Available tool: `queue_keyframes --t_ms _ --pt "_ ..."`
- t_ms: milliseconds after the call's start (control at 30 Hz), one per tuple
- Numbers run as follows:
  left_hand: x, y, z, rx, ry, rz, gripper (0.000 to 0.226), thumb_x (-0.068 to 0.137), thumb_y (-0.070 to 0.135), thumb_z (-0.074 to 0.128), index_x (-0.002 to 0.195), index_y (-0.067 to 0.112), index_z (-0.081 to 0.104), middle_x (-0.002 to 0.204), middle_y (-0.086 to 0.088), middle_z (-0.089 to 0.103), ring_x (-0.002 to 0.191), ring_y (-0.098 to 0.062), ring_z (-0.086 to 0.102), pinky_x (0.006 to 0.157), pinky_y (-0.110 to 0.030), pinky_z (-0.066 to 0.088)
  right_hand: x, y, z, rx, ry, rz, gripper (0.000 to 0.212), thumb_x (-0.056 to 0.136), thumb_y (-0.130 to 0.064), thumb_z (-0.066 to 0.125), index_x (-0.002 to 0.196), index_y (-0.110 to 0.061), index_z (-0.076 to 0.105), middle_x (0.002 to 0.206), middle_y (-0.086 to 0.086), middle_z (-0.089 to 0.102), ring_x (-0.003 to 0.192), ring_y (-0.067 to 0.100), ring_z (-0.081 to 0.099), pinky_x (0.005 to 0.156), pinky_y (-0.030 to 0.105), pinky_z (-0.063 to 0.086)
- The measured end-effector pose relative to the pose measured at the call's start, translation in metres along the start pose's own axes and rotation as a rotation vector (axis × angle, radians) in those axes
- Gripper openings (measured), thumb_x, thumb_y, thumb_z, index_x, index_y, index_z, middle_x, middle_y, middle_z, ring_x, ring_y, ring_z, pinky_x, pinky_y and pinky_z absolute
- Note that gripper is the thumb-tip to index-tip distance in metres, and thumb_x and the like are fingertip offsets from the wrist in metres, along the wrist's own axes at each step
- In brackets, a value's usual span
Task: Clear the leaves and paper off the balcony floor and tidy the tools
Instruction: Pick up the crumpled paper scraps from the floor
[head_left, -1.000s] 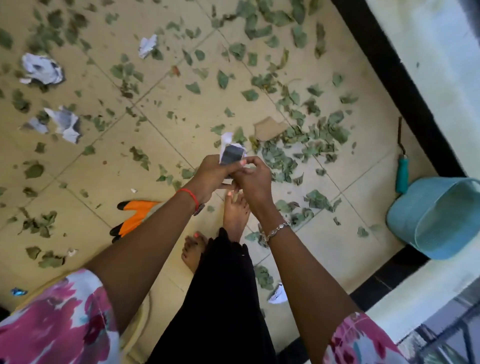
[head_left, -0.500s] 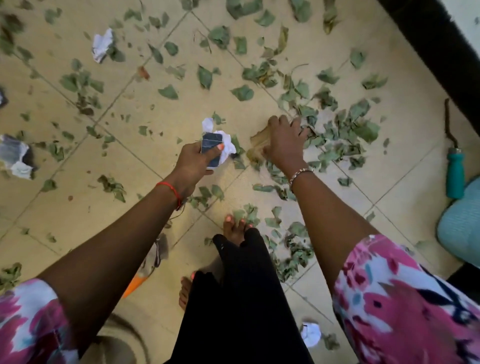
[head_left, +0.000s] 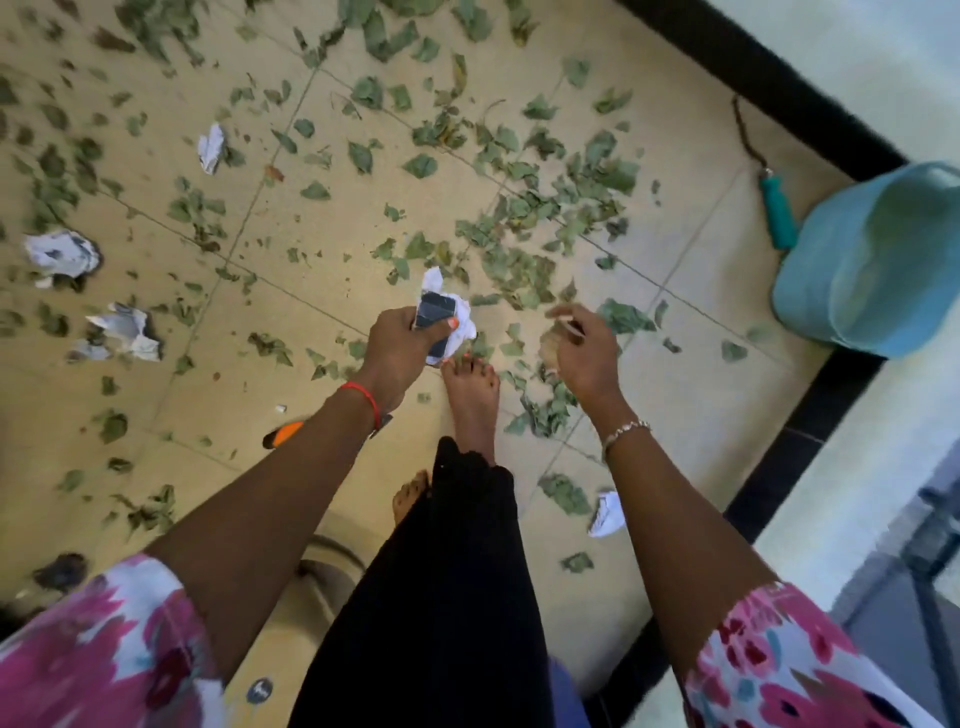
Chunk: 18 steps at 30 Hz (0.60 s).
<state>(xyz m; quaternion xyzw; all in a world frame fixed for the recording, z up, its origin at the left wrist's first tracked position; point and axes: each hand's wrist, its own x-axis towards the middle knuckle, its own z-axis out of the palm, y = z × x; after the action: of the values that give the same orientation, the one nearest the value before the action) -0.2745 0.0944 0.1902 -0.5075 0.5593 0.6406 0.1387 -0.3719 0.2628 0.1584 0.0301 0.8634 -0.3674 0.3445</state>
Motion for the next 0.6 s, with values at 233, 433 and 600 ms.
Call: queue_keyframes --t_ms 233,433,600 --pt "-0.087 -0.017 0.022 0.084 -0.406 0.159 0.009 0.092 0.003 0.055 0.086 0.005 0.062 0.068 -0.011 0.052 0.070 -0.024 0.052 0.066 -0.032 0.041 -0.116 0.081 -0.034 0.002 0.247 0.381 0.038 0.072 0.003 0.049 0.063 -0.026 0.072 0.085 0.000 0.074 0.083 0.023 0.066 0.076 0.037 0.055" --pt "-0.121 -0.084 0.075 0.228 -0.596 0.088 0.005 0.066 0.014 0.067 0.071 0.013 0.066 0.064 -0.003 0.060 0.076 -0.027 0.051 0.081 -0.043 0.036 -0.201 0.166 -0.038 -0.047 0.412 0.720 0.021 0.081 -0.013 0.052 0.090 -0.008 0.070 0.097 0.015 0.068 0.092 0.036 0.062 0.071 0.030 0.044" --pt "-0.121 -0.152 0.122 0.335 -0.697 0.007 0.017 0.072 0.003 0.060 0.087 0.010 0.059 0.061 0.000 0.057 0.066 -0.018 0.052 0.083 -0.039 0.036 -0.230 0.239 -0.032 0.022 0.405 0.828 0.036 0.083 -0.040 0.052 0.089 -0.010 0.071 0.099 0.010 0.067 0.096 0.033 0.060 0.077 0.030 0.042"
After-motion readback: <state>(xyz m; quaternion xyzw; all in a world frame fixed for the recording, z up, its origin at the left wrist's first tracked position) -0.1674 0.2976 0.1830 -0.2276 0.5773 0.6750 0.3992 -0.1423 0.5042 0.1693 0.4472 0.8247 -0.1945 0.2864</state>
